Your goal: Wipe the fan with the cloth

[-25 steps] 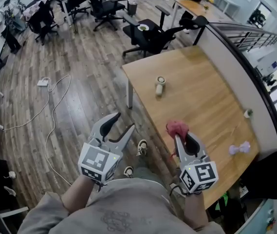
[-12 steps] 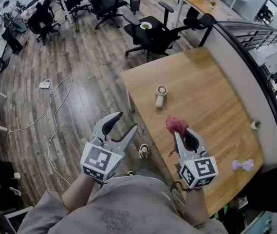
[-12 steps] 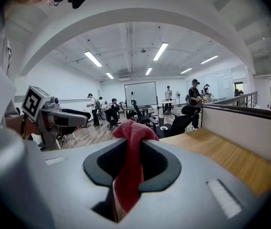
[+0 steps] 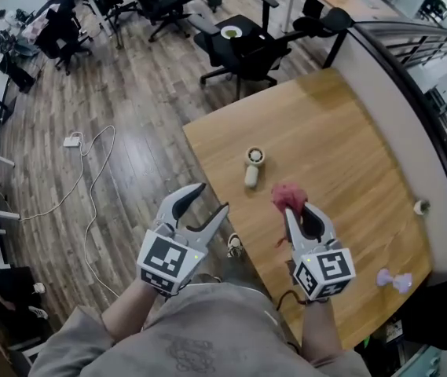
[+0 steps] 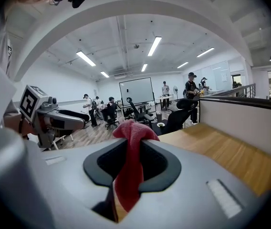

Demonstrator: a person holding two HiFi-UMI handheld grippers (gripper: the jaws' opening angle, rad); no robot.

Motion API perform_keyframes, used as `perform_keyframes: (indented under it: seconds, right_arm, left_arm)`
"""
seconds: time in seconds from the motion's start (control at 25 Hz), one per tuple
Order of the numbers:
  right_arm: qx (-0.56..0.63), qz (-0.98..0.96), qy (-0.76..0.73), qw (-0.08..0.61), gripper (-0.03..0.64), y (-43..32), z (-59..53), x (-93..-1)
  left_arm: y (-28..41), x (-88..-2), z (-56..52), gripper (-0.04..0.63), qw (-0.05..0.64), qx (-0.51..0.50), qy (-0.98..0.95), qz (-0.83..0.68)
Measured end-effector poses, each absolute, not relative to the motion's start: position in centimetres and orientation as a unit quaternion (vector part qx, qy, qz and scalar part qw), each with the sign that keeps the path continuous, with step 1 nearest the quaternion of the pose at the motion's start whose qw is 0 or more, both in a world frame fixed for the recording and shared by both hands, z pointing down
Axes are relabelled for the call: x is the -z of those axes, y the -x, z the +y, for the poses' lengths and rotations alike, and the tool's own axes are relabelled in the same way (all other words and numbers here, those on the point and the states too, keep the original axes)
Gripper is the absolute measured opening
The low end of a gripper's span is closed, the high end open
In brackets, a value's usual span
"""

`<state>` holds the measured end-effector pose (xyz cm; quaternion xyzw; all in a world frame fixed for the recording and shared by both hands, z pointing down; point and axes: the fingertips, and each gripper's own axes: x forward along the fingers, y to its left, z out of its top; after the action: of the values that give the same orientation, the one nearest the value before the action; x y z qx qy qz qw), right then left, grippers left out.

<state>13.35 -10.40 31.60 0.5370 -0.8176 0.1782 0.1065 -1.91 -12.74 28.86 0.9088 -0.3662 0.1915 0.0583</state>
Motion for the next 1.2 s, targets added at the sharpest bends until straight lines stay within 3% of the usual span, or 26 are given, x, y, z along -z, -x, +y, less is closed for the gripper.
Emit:
perform_keyframes:
  seconds: [0.4,1.2]
  right_arm:
    - [-0.205,-0.808,-0.540,0.118,0.084,-16.5,-14.5,-35.4]
    - [-0.256,-0.775,-0.557,0.149,0.084,-17.7,-21.3,-46.4]
  left_arm:
    - [-2.1,-34.3,-17.3,0.224,0.083,-0.238,-0.902,-0.350]
    - [-7.6,-53.4,-23.2,0.275,0.159,-0.347,-0.876,-0.294]
